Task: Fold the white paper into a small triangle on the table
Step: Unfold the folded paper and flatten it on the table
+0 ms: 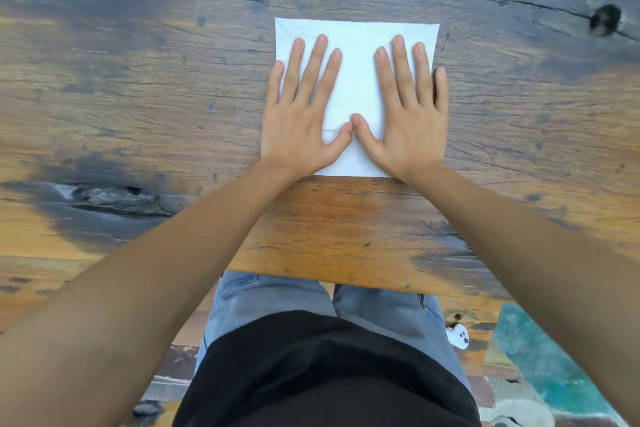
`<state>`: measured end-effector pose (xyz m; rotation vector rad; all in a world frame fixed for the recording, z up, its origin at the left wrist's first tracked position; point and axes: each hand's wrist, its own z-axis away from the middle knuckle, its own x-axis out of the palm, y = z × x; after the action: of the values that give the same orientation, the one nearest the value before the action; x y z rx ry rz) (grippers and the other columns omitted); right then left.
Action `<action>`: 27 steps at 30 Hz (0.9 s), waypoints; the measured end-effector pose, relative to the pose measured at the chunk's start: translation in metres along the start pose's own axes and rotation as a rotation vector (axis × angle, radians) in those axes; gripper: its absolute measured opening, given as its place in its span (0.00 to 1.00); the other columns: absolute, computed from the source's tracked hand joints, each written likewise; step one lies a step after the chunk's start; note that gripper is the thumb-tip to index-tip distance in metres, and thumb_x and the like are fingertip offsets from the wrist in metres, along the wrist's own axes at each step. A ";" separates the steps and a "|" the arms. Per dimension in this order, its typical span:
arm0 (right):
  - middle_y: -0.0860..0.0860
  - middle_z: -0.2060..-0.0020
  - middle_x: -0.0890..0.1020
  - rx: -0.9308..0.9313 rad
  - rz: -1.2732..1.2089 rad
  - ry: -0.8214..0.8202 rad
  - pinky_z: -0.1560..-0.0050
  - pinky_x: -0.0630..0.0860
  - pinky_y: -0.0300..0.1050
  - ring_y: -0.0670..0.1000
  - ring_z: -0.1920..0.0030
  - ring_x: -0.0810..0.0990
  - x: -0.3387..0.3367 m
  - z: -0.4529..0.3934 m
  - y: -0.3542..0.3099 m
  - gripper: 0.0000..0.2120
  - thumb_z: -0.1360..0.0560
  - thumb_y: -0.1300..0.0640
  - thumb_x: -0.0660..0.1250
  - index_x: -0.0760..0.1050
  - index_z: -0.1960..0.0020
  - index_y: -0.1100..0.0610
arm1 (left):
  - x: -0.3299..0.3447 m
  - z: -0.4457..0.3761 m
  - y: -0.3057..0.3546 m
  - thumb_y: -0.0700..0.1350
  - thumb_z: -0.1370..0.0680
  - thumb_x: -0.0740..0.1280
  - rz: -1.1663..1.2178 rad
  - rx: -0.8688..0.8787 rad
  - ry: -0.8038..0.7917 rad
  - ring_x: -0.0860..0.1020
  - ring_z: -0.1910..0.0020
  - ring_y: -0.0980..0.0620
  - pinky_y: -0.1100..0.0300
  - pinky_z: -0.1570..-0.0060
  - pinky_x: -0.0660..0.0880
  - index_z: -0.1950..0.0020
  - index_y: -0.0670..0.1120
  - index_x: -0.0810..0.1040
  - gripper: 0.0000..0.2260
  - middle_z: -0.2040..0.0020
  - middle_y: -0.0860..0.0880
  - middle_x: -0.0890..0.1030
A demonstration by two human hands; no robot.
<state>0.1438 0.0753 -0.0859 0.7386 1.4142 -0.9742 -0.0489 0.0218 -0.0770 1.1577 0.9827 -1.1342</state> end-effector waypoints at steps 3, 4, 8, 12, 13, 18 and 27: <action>0.54 0.16 0.57 -0.004 -0.001 -0.007 0.18 0.51 0.62 0.59 0.16 0.54 -0.003 -0.001 -0.001 0.39 0.19 0.32 0.53 0.54 0.15 0.53 | -0.002 -0.002 0.001 0.66 0.21 0.56 0.001 0.009 -0.005 0.52 0.16 0.40 0.41 0.19 0.52 0.16 0.46 0.53 0.39 0.15 0.44 0.55; 0.54 0.16 0.57 -0.008 -0.009 -0.017 0.18 0.51 0.62 0.59 0.16 0.54 -0.006 -0.002 -0.002 0.39 0.19 0.32 0.54 0.54 0.16 0.53 | -0.005 -0.002 0.000 0.66 0.21 0.56 0.009 0.015 -0.021 0.52 0.16 0.40 0.41 0.19 0.51 0.16 0.46 0.53 0.39 0.15 0.43 0.54; 0.53 0.16 0.56 0.001 -0.042 -0.065 0.18 0.51 0.61 0.57 0.16 0.53 -0.013 -0.002 -0.003 0.39 0.20 0.33 0.55 0.53 0.15 0.52 | -0.013 0.005 -0.014 0.65 0.21 0.56 0.025 0.094 -0.104 0.49 0.16 0.42 0.42 0.18 0.49 0.15 0.46 0.50 0.39 0.15 0.42 0.51; 0.52 0.15 0.54 0.019 -0.066 -0.105 0.18 0.50 0.61 0.56 0.16 0.51 -0.016 -0.002 -0.006 0.39 0.20 0.33 0.54 0.52 0.15 0.52 | -0.021 0.029 -0.041 0.65 0.20 0.54 -0.038 0.089 -0.171 0.47 0.15 0.45 0.43 0.19 0.49 0.15 0.47 0.46 0.39 0.15 0.44 0.47; 0.51 0.15 0.54 0.023 -0.072 -0.119 0.18 0.50 0.61 0.56 0.16 0.51 -0.017 -0.002 -0.005 0.39 0.20 0.33 0.54 0.52 0.15 0.51 | -0.022 0.034 -0.047 0.65 0.20 0.54 -0.044 0.085 -0.187 0.46 0.15 0.45 0.43 0.19 0.49 0.15 0.47 0.46 0.39 0.15 0.44 0.47; 0.50 0.15 0.52 0.001 -0.225 -0.173 0.18 0.46 0.59 0.54 0.15 0.49 -0.028 -0.002 0.000 0.34 0.17 0.35 0.51 0.51 0.15 0.48 | -0.027 0.045 -0.054 0.65 0.20 0.52 -0.036 0.078 -0.220 0.45 0.15 0.46 0.43 0.18 0.49 0.15 0.45 0.45 0.40 0.15 0.44 0.46; 0.51 0.15 0.54 0.012 -0.356 -0.269 0.19 0.56 0.60 0.52 0.15 0.49 -0.056 0.034 0.039 0.28 0.14 0.49 0.56 0.55 0.16 0.53 | -0.064 0.025 -0.038 0.53 0.16 0.57 0.217 -0.055 -0.126 0.58 0.18 0.43 0.42 0.18 0.52 0.20 0.39 0.62 0.28 0.18 0.41 0.61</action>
<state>0.1994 0.0689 -0.0336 0.3504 1.3244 -1.3058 -0.0974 0.0057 -0.0177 1.1064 0.7675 -0.9878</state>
